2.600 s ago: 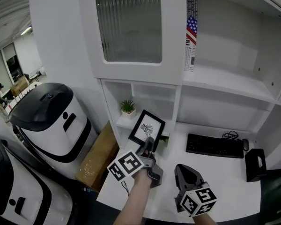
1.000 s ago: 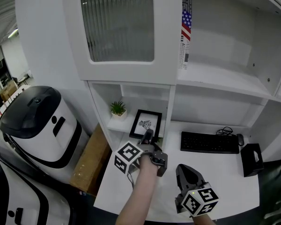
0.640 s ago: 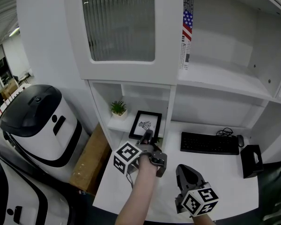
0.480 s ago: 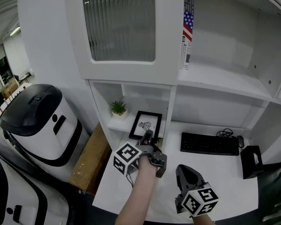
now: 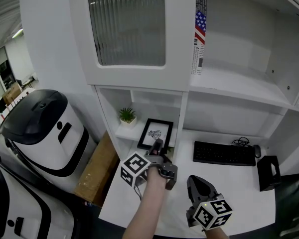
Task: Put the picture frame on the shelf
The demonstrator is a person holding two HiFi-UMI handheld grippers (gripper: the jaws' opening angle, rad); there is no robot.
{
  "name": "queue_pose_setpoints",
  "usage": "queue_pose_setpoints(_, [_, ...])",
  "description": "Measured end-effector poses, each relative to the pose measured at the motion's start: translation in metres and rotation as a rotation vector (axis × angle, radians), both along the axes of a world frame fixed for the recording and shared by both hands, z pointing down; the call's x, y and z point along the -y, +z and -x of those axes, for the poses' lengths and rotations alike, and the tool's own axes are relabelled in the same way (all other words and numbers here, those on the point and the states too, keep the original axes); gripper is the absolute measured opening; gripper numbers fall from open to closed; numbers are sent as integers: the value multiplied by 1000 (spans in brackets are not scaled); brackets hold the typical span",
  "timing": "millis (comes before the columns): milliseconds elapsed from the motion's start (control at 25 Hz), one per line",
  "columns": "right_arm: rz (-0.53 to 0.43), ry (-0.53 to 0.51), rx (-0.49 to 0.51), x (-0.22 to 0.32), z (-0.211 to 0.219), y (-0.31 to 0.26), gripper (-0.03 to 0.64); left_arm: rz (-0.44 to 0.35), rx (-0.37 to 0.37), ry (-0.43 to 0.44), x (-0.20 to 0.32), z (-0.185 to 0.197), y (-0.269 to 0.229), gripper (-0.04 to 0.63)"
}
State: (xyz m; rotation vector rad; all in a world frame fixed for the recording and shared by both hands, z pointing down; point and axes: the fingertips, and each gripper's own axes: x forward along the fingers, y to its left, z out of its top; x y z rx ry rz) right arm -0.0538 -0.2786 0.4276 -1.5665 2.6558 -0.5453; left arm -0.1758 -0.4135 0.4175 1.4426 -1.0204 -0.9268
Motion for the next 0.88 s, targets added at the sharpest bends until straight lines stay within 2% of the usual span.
queue_pose_setpoints(320, [0, -1, 1, 3, -2, 0, 1, -15, -2, -3, 0, 0, -2, 37])
queue_pose_setpoints(520, [-1, -3, 1, 4, -3, 0, 0, -37, -10, 4, 0, -1, -7, 89])
queue_pose_setpoints(880, [3, -10, 3, 6, -4, 0, 0, -37, -14, 18, -2, -2, -6, 114])
